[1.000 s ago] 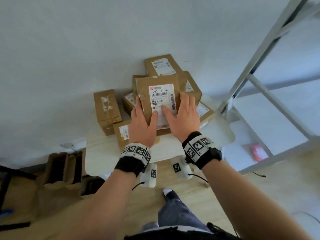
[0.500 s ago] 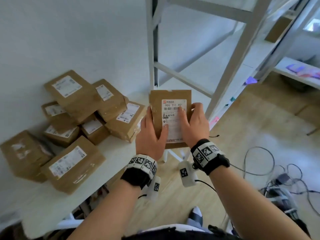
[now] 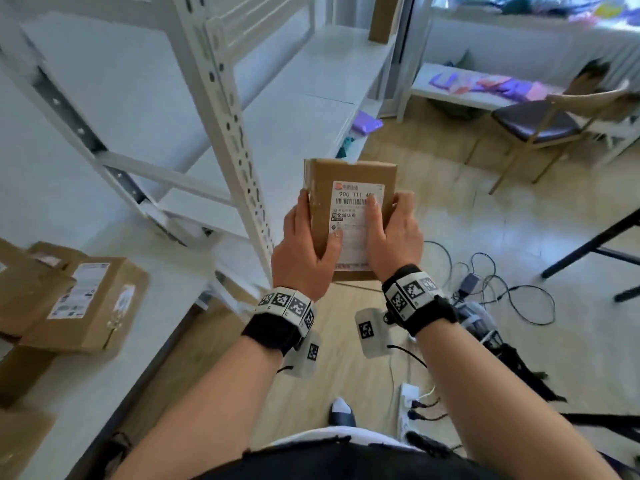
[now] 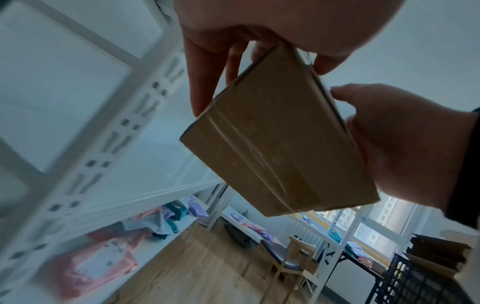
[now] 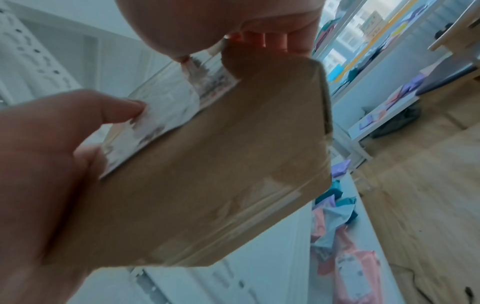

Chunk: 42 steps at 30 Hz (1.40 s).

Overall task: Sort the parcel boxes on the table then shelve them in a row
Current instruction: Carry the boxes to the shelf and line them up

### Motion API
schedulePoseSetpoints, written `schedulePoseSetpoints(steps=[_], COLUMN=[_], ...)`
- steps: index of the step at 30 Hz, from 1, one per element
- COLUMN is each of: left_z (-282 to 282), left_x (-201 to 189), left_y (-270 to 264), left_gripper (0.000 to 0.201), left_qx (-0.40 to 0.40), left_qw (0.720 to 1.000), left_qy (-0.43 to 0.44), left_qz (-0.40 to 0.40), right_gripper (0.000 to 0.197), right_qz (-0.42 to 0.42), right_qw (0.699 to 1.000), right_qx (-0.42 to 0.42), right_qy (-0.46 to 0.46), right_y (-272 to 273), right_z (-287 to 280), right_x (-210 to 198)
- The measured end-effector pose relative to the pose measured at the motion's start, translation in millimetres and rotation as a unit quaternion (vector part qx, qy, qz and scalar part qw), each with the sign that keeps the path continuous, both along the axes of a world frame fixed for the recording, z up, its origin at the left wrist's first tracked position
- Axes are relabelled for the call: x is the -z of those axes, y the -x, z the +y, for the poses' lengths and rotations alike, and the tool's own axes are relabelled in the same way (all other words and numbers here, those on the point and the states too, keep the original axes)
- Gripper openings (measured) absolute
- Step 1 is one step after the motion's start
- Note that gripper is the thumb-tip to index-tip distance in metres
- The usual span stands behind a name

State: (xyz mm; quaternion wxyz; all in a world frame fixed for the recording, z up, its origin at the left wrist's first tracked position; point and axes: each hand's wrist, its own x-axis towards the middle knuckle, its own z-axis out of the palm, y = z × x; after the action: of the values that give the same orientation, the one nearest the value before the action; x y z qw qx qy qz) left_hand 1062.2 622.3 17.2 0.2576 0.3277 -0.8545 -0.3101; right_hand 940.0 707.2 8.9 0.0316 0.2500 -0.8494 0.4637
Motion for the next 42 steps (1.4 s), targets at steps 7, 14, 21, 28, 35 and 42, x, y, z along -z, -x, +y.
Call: schedulePoseSetpoints(steps=[7, 14, 21, 28, 35, 42], left_z=[27, 18, -29, -109, -161, -190], left_x=[-3, 0, 9, 17, 2, -6], left_y=[100, 190, 304, 461, 590, 676], left_gripper=[0.075, 0.073, 0.070, 0.073, 0.071, 0.069], left_qx=[0.052, 0.091, 0.106, 0.094, 0.076, 0.068], left_qw=[0.997, 0.993, 0.988, 0.987, 0.987, 0.988], left_qy=[-0.048, -0.060, -0.088, -0.095, -0.103, -0.110], left_qz=[0.029, 0.054, 0.070, 0.084, 0.095, 0.080], right_gripper=[0.040, 0.037, 0.036, 0.028, 0.033, 0.038], right_qz=[0.000, -0.008, 0.010, -0.004, 0.011, 0.034], right_qw=[0.999, 0.999, 0.999, 0.999, 0.999, 0.998], right_qx=[0.037, 0.035, 0.046, 0.045, 0.044, 0.041], right_qy=[0.011, 0.019, 0.026, 0.008, -0.016, -0.032], right_y=[91, 168, 274, 423, 548, 640], right_z=[40, 43, -1, -78, -128, -162], right_x=[0, 2, 9, 6, -14, -19])
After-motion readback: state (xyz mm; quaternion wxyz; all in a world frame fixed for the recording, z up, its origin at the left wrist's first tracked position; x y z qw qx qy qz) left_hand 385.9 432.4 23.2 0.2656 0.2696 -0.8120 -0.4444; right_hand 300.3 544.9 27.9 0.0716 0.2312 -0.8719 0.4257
